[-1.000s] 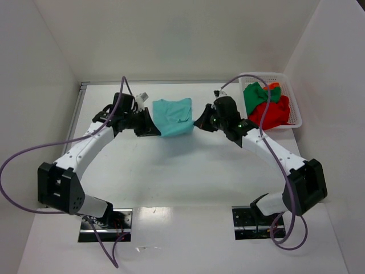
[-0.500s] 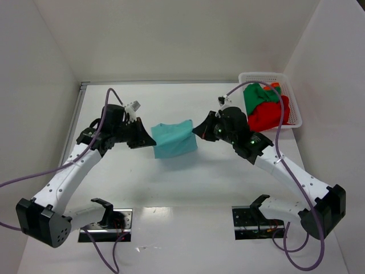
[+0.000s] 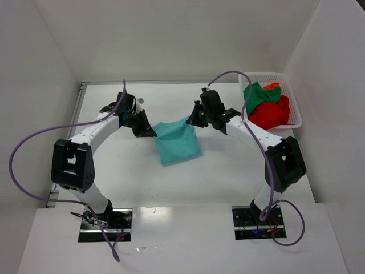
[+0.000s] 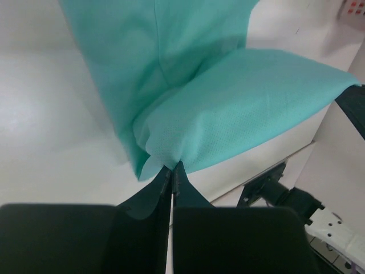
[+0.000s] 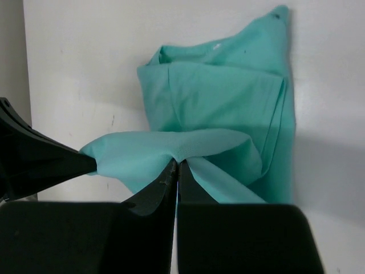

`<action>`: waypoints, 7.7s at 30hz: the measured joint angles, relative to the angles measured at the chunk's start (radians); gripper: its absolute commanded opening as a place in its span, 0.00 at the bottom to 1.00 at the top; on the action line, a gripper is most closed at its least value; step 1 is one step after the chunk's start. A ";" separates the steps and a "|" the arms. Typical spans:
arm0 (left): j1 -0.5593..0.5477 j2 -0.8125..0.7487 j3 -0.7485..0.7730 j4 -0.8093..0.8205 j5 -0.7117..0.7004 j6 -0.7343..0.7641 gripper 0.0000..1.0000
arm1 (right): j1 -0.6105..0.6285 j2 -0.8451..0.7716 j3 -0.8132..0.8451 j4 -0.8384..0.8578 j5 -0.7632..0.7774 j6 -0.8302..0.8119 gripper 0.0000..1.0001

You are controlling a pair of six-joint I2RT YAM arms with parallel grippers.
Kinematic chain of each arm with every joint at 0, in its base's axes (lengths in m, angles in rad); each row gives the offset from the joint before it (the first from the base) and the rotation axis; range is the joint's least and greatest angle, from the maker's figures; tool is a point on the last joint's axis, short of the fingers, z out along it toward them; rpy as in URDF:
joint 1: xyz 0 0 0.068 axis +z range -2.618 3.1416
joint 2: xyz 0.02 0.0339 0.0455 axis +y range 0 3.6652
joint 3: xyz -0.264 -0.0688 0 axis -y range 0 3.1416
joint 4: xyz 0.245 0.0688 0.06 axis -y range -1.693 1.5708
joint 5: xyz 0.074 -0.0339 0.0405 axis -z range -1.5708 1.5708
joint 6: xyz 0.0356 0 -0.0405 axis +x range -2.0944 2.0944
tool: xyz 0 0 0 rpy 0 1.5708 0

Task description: Fold and stack the t-shirts

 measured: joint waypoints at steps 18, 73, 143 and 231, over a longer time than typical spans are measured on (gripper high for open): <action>0.123 0.451 0.348 0.054 0.069 0.045 0.01 | -0.120 0.467 0.376 0.071 -0.120 -0.064 0.03; 0.092 0.998 1.478 -0.206 0.160 0.222 0.05 | -0.203 0.359 0.370 0.143 0.052 -0.081 0.01; -0.071 0.600 0.439 0.015 0.034 0.315 0.01 | -0.240 0.396 0.053 0.230 -0.130 -0.053 0.67; -0.082 -0.068 -0.136 0.190 -0.095 -0.011 0.00 | -0.097 0.109 -0.157 0.193 -0.145 -0.037 0.08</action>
